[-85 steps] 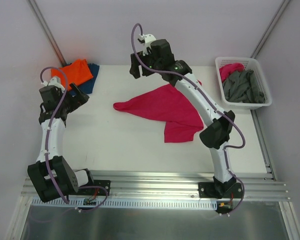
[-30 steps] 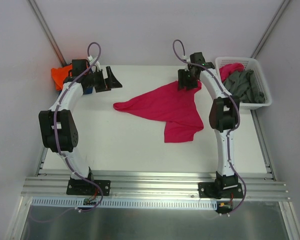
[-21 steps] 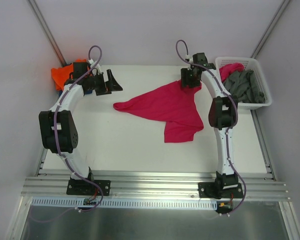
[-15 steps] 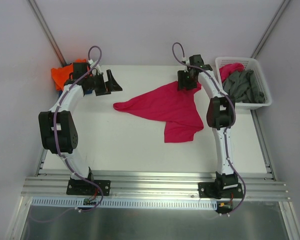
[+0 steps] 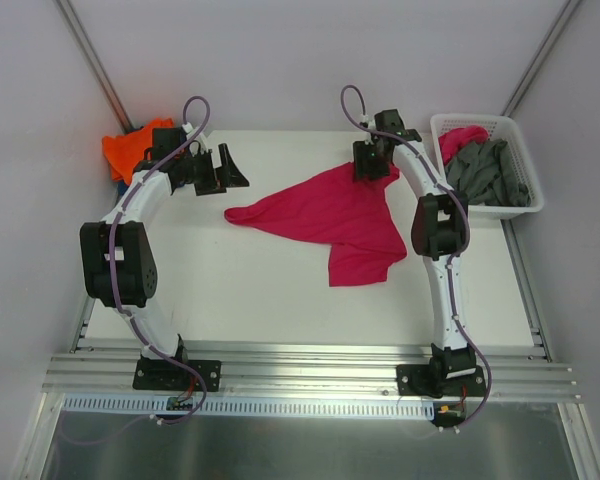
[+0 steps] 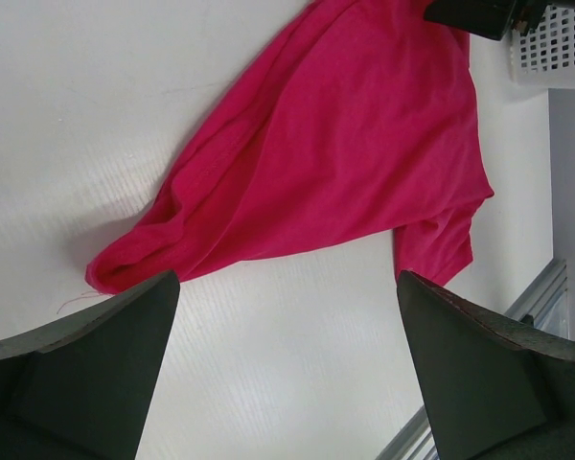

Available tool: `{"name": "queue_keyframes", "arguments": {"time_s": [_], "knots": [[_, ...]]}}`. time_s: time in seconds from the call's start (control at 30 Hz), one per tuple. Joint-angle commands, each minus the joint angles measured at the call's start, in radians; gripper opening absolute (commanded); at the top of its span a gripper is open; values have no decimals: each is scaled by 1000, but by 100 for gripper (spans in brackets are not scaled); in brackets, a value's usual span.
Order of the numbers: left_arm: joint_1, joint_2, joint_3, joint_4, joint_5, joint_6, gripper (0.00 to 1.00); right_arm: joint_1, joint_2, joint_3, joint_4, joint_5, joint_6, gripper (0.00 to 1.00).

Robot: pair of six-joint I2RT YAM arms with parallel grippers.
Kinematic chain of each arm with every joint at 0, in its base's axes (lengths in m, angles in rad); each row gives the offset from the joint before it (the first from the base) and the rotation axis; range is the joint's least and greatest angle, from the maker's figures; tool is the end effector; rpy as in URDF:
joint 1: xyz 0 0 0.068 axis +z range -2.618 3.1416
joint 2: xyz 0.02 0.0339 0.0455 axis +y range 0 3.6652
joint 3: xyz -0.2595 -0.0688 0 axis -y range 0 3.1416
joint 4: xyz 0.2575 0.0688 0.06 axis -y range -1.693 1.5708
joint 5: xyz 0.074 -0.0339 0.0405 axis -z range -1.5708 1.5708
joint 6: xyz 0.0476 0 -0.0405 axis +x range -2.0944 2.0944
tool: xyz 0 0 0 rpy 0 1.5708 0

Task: Fold and stack the t-shirts
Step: Flatten the tshirt out

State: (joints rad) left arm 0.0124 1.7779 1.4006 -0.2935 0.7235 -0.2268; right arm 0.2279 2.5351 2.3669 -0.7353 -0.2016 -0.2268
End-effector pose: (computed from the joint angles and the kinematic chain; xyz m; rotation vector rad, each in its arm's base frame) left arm 0.4211 -0.0263 0.2602 0.1343 2.1920 -0.9244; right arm 0.5548 0.1385 0.1827 -0.6395 2.3809 0.2497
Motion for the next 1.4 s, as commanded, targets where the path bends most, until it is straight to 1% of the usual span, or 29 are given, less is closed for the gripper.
{"name": "queue_keyframes", "arguments": {"time_s": [0.0,0.07,0.27,0.43,0.63,0.87,1.2,1.27,1.33,1.37], "knots": [[-6,-57,-3,4,-4,0,99,22,-94,23,34,-4,-5,52],[-6,-51,-2,4,-4,-6,99,39,-122,12,65,34,-32,54],[-8,-41,11,5,-6,-8,99,88,-170,-44,145,100,-95,54],[-8,-44,17,5,-9,-9,99,88,-125,-6,97,76,-74,54],[-9,-57,2,4,-13,-8,99,80,-104,-14,94,64,-46,54],[-9,-49,8,4,-15,-8,99,70,-68,14,83,62,-37,54],[-9,-58,-8,4,-13,-19,99,56,-48,-46,34,-4,15,54],[-9,-57,-11,2,-12,-22,99,57,-48,-51,31,-7,15,52],[-9,-54,-9,4,-12,-28,99,57,-50,-52,30,-4,14,47],[-9,-55,-9,5,-12,-29,99,57,-52,-54,28,-5,12,36]]}}
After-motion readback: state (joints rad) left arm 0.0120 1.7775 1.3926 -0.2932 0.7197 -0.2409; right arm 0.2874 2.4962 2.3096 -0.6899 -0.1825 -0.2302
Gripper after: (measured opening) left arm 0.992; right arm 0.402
